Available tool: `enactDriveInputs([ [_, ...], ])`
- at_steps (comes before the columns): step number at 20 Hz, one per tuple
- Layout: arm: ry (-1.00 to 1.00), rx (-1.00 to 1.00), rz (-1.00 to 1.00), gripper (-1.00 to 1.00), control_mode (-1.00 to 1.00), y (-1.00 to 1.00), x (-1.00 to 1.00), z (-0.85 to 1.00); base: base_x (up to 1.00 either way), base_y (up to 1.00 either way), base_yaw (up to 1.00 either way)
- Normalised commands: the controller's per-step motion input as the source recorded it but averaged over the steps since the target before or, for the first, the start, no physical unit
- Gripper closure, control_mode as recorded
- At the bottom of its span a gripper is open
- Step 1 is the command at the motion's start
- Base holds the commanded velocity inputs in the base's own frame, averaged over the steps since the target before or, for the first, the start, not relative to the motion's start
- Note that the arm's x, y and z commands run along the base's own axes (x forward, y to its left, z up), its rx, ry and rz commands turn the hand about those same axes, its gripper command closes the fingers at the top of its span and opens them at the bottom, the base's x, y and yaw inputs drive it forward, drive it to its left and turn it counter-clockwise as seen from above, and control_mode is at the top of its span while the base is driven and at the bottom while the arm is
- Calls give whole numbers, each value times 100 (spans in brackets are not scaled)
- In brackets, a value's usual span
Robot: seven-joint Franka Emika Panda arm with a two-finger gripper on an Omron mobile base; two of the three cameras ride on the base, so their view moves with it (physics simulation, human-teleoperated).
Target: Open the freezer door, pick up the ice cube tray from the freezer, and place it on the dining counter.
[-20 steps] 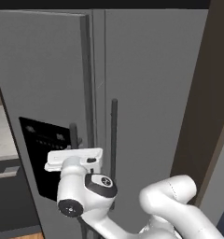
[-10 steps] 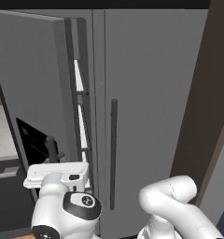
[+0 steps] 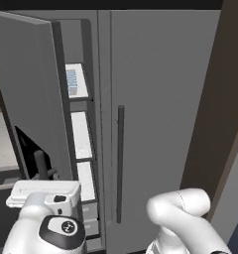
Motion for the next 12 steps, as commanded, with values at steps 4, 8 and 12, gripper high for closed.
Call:
enactDriveInputs([
  [4,0,0,4,-100,-100,64,-29,0,0,0,0],
  [8,0,0,5,-100,-100,44,-11,0,0,0,0],
  [12,0,0,4,-100,-100,9,-22,0,0,0,0],
])
